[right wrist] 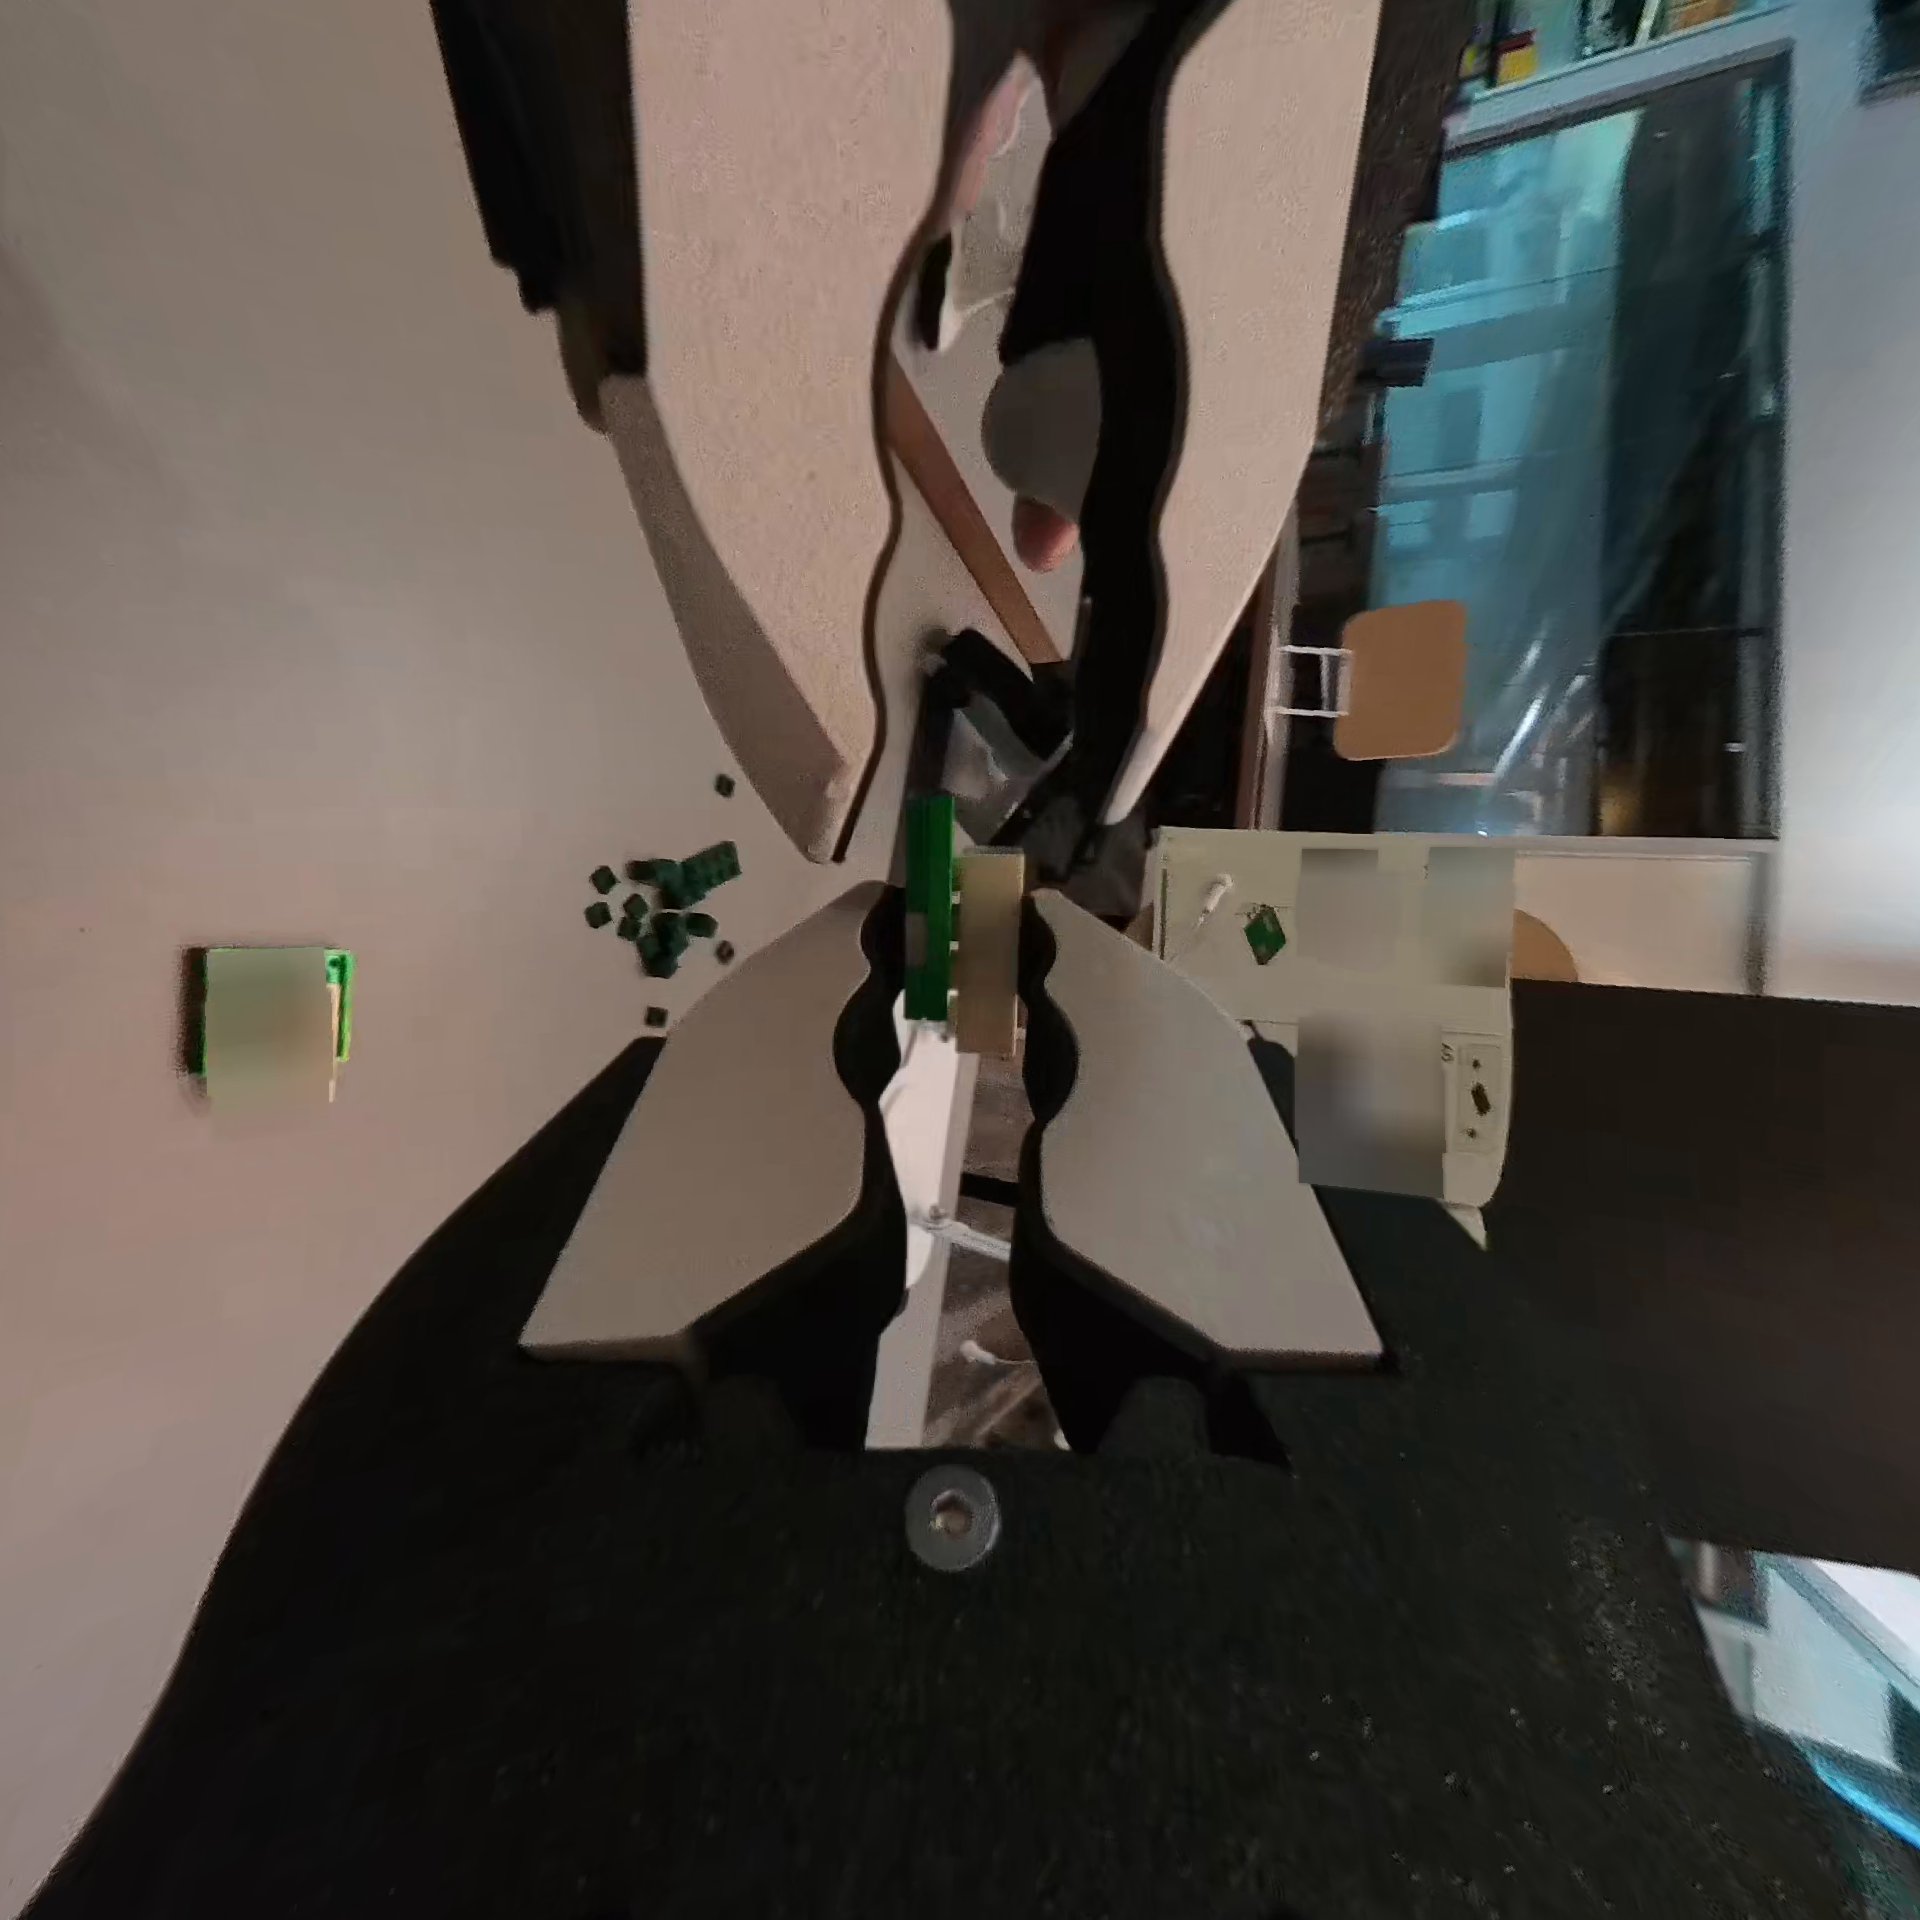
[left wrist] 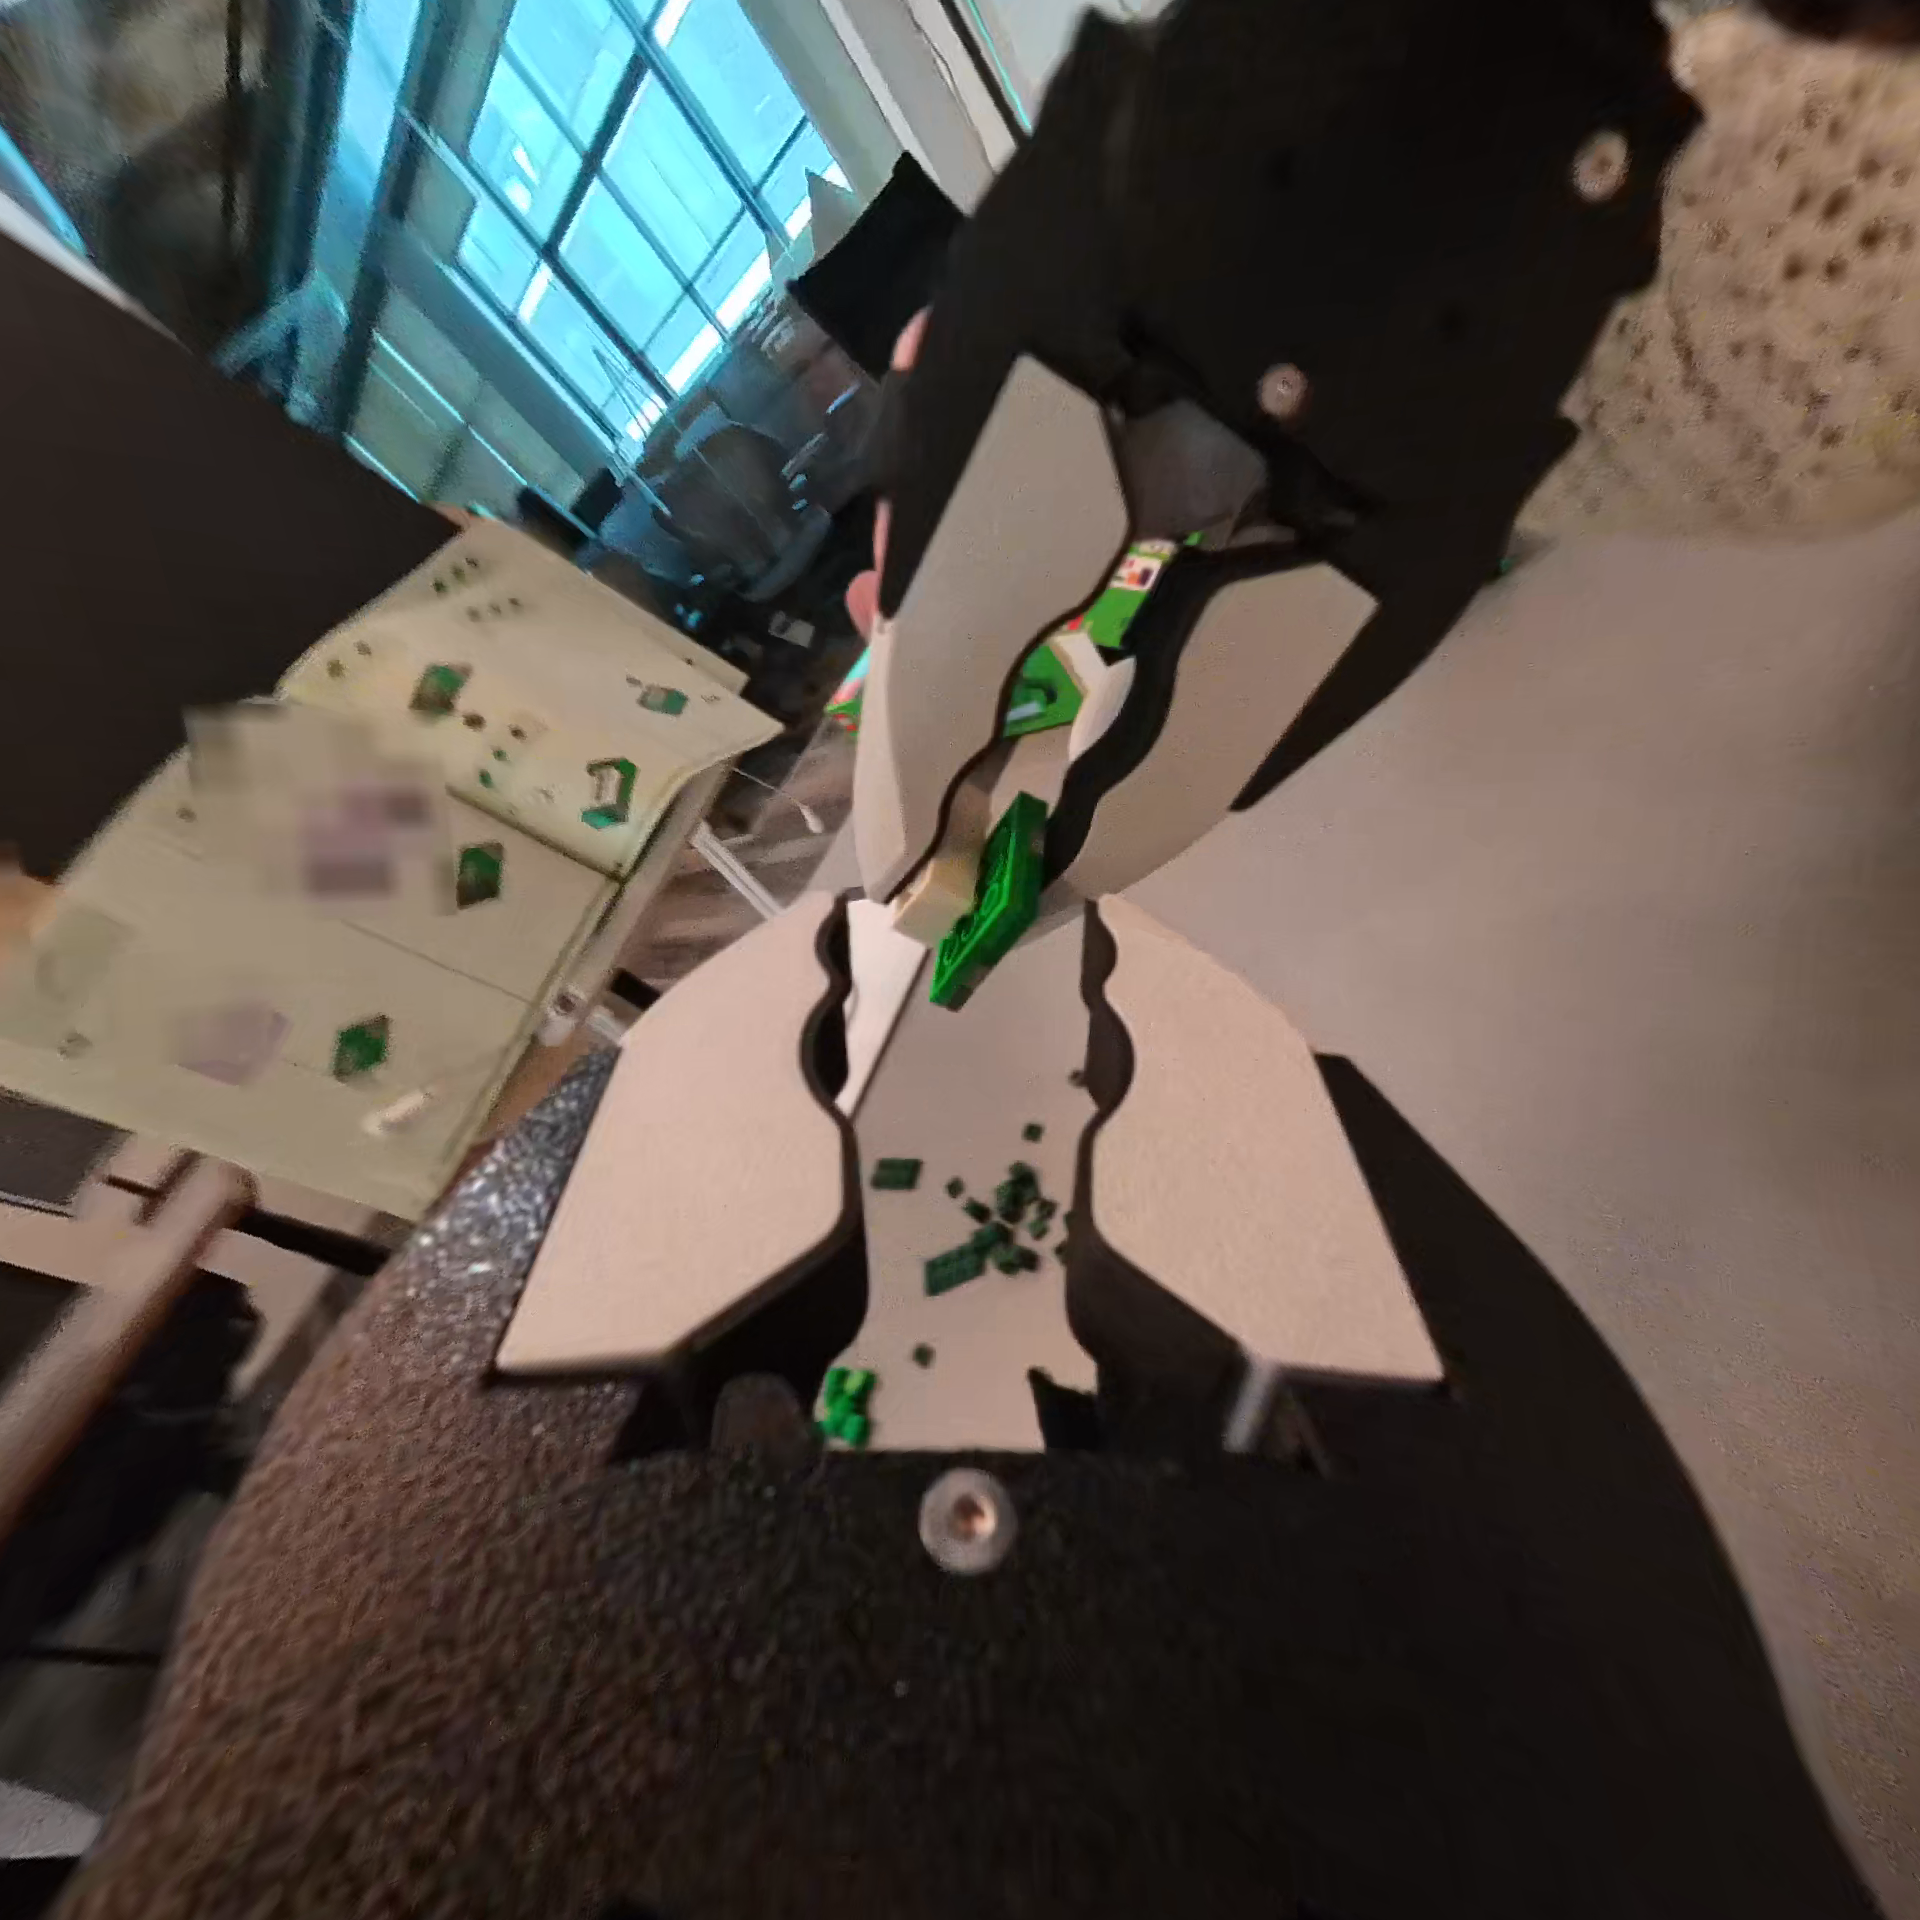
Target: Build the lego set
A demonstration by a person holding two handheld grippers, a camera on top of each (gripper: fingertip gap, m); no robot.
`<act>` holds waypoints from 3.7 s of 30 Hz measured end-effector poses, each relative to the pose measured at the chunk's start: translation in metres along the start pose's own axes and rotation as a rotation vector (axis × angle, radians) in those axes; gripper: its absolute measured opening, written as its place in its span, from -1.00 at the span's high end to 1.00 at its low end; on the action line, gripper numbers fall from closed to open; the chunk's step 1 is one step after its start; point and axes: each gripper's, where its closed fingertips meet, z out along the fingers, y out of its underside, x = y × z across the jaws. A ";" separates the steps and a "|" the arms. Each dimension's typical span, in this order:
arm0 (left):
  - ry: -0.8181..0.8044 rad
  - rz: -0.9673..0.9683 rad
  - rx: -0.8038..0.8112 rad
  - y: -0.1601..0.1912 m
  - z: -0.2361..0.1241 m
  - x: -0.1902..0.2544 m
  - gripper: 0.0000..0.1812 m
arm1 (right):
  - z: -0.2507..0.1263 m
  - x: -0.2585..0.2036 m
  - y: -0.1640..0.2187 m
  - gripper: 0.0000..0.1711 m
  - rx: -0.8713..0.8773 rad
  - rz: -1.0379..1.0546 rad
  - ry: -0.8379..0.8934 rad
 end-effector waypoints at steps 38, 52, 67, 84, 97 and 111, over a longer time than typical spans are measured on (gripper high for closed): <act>0.188 -0.697 -0.024 -0.006 -0.001 0.008 0.46 | -0.016 0.012 -0.015 0.77 0.080 0.015 0.066; 0.201 -0.717 -0.002 -0.009 -0.001 0.012 0.62 | -0.017 0.014 -0.018 0.77 0.064 -0.068 0.116; 0.187 -0.721 -0.032 -0.004 0.002 0.012 0.62 | -0.013 0.014 -0.014 0.77 0.033 -0.118 0.140; 0.173 -0.640 -0.142 0.008 0.010 0.022 0.62 | -0.008 0.004 -0.008 0.77 -0.007 -0.338 0.155; 0.088 -0.435 -0.038 -0.004 0.005 0.010 0.55 | -0.013 0.002 -0.007 0.77 0.092 -0.030 -0.026; 0.093 -0.223 -0.034 -0.008 -0.003 0.016 0.59 | -0.019 0.003 -0.017 0.76 0.166 0.050 -0.062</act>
